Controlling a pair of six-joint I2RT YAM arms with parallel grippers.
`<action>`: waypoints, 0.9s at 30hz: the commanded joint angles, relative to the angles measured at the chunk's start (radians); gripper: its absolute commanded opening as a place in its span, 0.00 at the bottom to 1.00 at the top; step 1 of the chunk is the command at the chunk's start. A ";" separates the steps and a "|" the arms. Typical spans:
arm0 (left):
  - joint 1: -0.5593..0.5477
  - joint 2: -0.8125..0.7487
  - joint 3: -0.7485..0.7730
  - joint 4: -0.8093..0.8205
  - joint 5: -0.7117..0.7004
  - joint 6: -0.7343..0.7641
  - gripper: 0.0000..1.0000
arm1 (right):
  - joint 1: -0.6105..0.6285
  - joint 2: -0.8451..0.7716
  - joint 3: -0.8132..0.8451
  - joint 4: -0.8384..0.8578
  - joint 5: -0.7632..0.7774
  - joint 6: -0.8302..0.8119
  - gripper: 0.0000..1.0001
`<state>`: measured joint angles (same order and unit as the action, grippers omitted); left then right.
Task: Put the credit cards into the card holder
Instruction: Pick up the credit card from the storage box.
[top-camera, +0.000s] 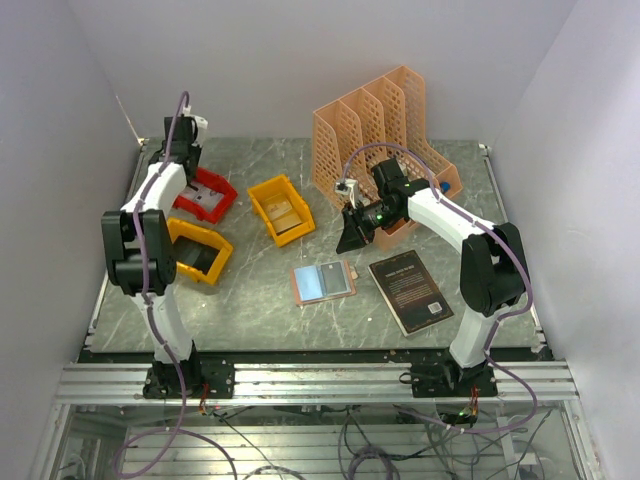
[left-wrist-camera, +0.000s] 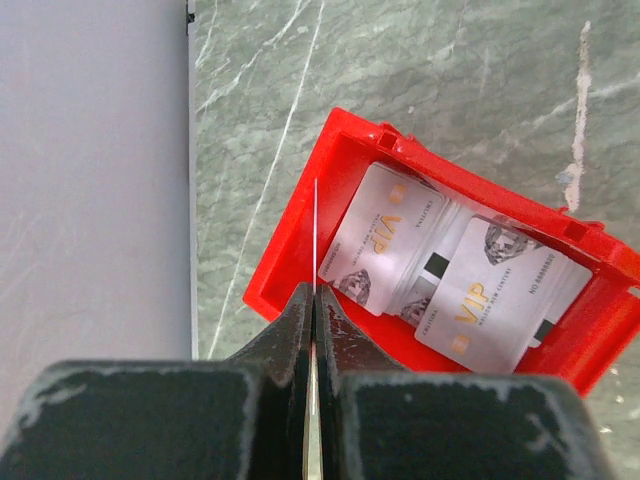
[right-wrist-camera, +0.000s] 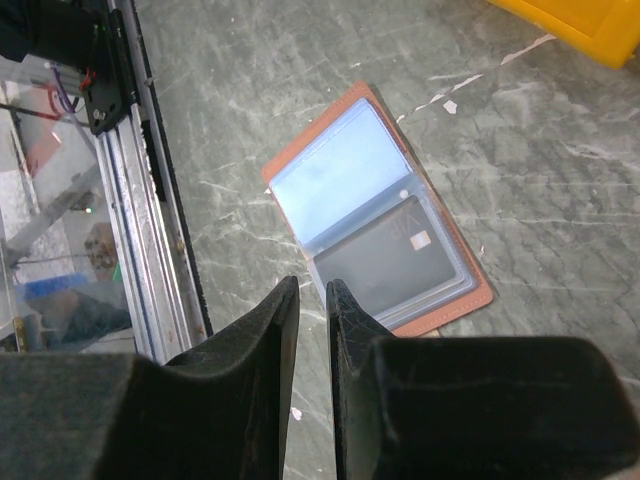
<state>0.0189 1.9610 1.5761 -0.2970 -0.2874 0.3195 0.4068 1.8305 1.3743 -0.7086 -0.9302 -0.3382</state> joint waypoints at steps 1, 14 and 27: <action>0.009 -0.080 -0.027 -0.046 0.010 -0.097 0.07 | 0.000 0.015 0.025 -0.004 -0.017 -0.012 0.18; 0.138 -0.256 -0.063 -0.082 0.346 -0.513 0.07 | 0.001 0.017 0.021 0.002 -0.019 -0.006 0.18; 0.183 -0.494 -0.246 -0.102 0.644 -1.230 0.07 | 0.003 0.031 0.020 0.004 -0.017 -0.002 0.18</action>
<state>0.1978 1.5246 1.4014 -0.4004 0.1684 -0.6365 0.4076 1.8465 1.3743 -0.7086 -0.9356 -0.3378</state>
